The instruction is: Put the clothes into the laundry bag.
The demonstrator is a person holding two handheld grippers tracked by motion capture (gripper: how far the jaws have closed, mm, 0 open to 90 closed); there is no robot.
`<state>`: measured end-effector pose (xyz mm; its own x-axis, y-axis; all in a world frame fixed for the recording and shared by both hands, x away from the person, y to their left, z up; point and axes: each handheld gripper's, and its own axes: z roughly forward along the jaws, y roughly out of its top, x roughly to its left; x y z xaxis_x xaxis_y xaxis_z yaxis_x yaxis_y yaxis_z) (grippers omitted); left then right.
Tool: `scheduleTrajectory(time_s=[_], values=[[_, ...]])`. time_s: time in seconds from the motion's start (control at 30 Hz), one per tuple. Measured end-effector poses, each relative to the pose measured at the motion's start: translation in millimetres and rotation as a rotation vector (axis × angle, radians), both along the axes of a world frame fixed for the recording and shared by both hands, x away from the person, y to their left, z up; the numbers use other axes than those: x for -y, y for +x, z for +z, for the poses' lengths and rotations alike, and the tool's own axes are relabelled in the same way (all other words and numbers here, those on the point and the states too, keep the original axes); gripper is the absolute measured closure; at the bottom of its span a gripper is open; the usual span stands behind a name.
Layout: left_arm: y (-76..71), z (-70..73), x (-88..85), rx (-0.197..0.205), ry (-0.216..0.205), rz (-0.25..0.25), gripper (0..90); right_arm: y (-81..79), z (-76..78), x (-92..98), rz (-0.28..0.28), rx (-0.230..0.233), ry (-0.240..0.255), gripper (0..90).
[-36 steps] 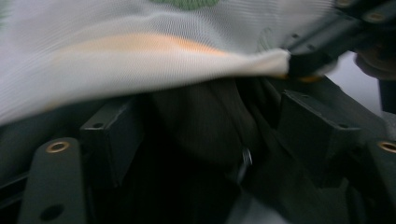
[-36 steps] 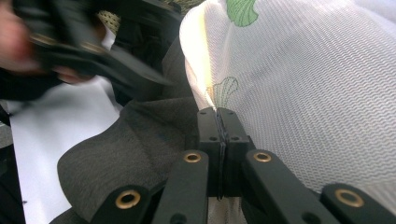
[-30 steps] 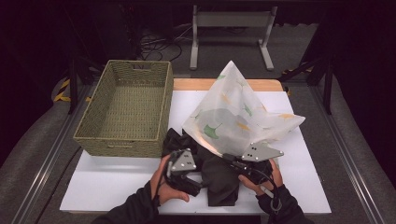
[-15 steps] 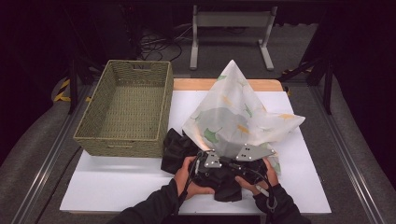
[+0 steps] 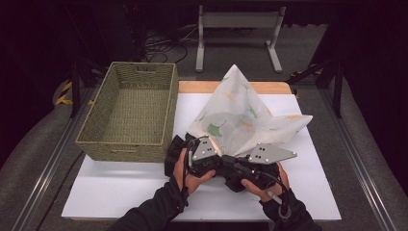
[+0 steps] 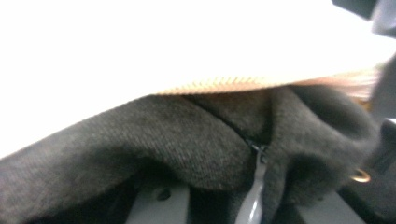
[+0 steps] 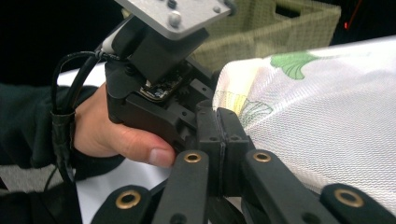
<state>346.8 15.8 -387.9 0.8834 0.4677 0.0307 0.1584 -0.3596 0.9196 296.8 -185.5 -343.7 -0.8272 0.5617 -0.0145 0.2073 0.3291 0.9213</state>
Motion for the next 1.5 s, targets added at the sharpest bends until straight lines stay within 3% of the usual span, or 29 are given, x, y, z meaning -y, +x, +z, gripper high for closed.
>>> scheduleTrajectory(time_s=[0.07,0.13,0.27,0.33,0.47,0.53,0.57,0.7,0.73,0.77,0.8,0.87,0.9,0.93,0.97,1.0,1.07,1.13,1.17,1.23,1.27,1.37,1.43,1.47,1.5], values=[[-7.2,14.8,-6.3,0.032,-0.015,0.001,84.2,-2.5,11.7,-0.7,0.023,0.008,0.044,90.0],[-11.2,24.4,-9.6,0.039,-0.010,0.005,84.2,-6.2,22.3,-3.0,0.023,0.034,0.046,90.0],[-3.8,17.3,-8.8,0.052,0.025,0.043,84.1,-8.0,29.1,-8.3,-0.008,0.061,0.013,90.0],[7.6,3.7,-4.8,0.029,0.036,0.085,84.1,-5.6,22.8,-10.8,-0.023,0.051,-0.009,90.0],[32.1,-18.7,8.3,0.015,0.082,0.223,84.0,0.4,0.8,-10.2,-0.054,0.028,-0.069,90.0],[43.3,-24.3,13.4,-0.022,0.065,0.272,83.9,2.7,-8.0,-6.5,-0.066,0.013,-0.085,90.0],[44.8,-24.9,15.1,-0.019,0.053,0.282,83.5,4.0,-14.3,-3.2,-0.078,0.005,-0.094,90.0],[39.9,-25.0,17.2,-0.047,0.034,0.251,80.1,8.7,-26.5,7.9,-0.112,0.000,-0.096,90.0],[32.0,-24.1,14.8,-0.081,0.017,0.214,71.7,10.1,-30.5,14.7,-0.128,-0.014,-0.082,90.0],[32.0,-24.1,14.8,-0.081,0.017,0.214,65.4,10.1,-30.5,14.7,-0.128,-0.014,-0.082,90.0],[24.0,-21.0,10.8,-0.101,0.017,0.183,65.4,9.9,-31.0,17.0,-0.132,-0.013,-0.087,90.0],[12.5,-16.6,2.0,-0.126,0.031,0.111,48.2,7.1,-30.6,20.2,-0.134,-0.009,-0.088,90.0],[2.0,-14.1,-5.9,-0.115,0.036,0.085,41.0,5.4,-31.0,20.9,-0.132,-0.008,-0.091,90.0],[2.0,-14.1,-5.9,-0.115,0.036,0.085,32.6,3.8,-31.7,21.0,-0.133,-0.005,-0.101,90.0],[-8.5,-11.6,-15.5,-0.085,0.055,0.049,32.6,3.8,-31.7,21.0,-0.133,-0.005,-0.101,90.0],[-16.9,-9.4,-27.2,-0.085,0.073,0.033,28.7,2.0,-32.1,21.7,-0.137,-0.003,-0.107,90.0],[-29.7,-7.2,-49.5,-0.063,0.075,0.024,23.4,-0.2,-32.6,23.6,-0.135,-0.009,-0.102,90.0],[-40.3,-8.7,-69.0,-0.011,0.144,0.013,18.0,-1.6,-33.6,24.4,-0.132,-0.012,-0.105,90.0],[-44.8,-14.3,-82.6,-0.003,0.185,0.022,15.9,-2.6,-34.5,25.0,-0.132,-0.014,-0.109,90.0],[-45.6,-19.2,-91.1,-0.009,0.199,0.034,14.4,-4.1,-36.0,26.3,-0.133,-0.016,-0.117,90.0],[-44.2,-27.2,-101.6,-0.034,0.217,0.049,14.4,-4.9,-36.8,27.3,-0.134,-0.019,-0.118,90.0],[-36.8,-42.6,-111.9,-0.079,0.274,0.064,11.9,-7.3,-39.6,29.2,-0.135,-0.025,-0.122,89.9],[-27.5,-54.8,-114.2,-0.136,0.309,0.037,9.2,-8.1,-41.2,28.1,-0.134,-0.018,-0.139,89.8],[-22.0,-64.3,-112.8,-0.156,0.338,0.051,8.8,-8.4,-42.3,26.8,-0.135,-0.010,-0.156,89.8],[-17.5,-71.4,-110.3,-0.172,0.335,0.023,10.5,-8.7,-44.6,23.9,-0.134,0.004,-0.180,89.7]])
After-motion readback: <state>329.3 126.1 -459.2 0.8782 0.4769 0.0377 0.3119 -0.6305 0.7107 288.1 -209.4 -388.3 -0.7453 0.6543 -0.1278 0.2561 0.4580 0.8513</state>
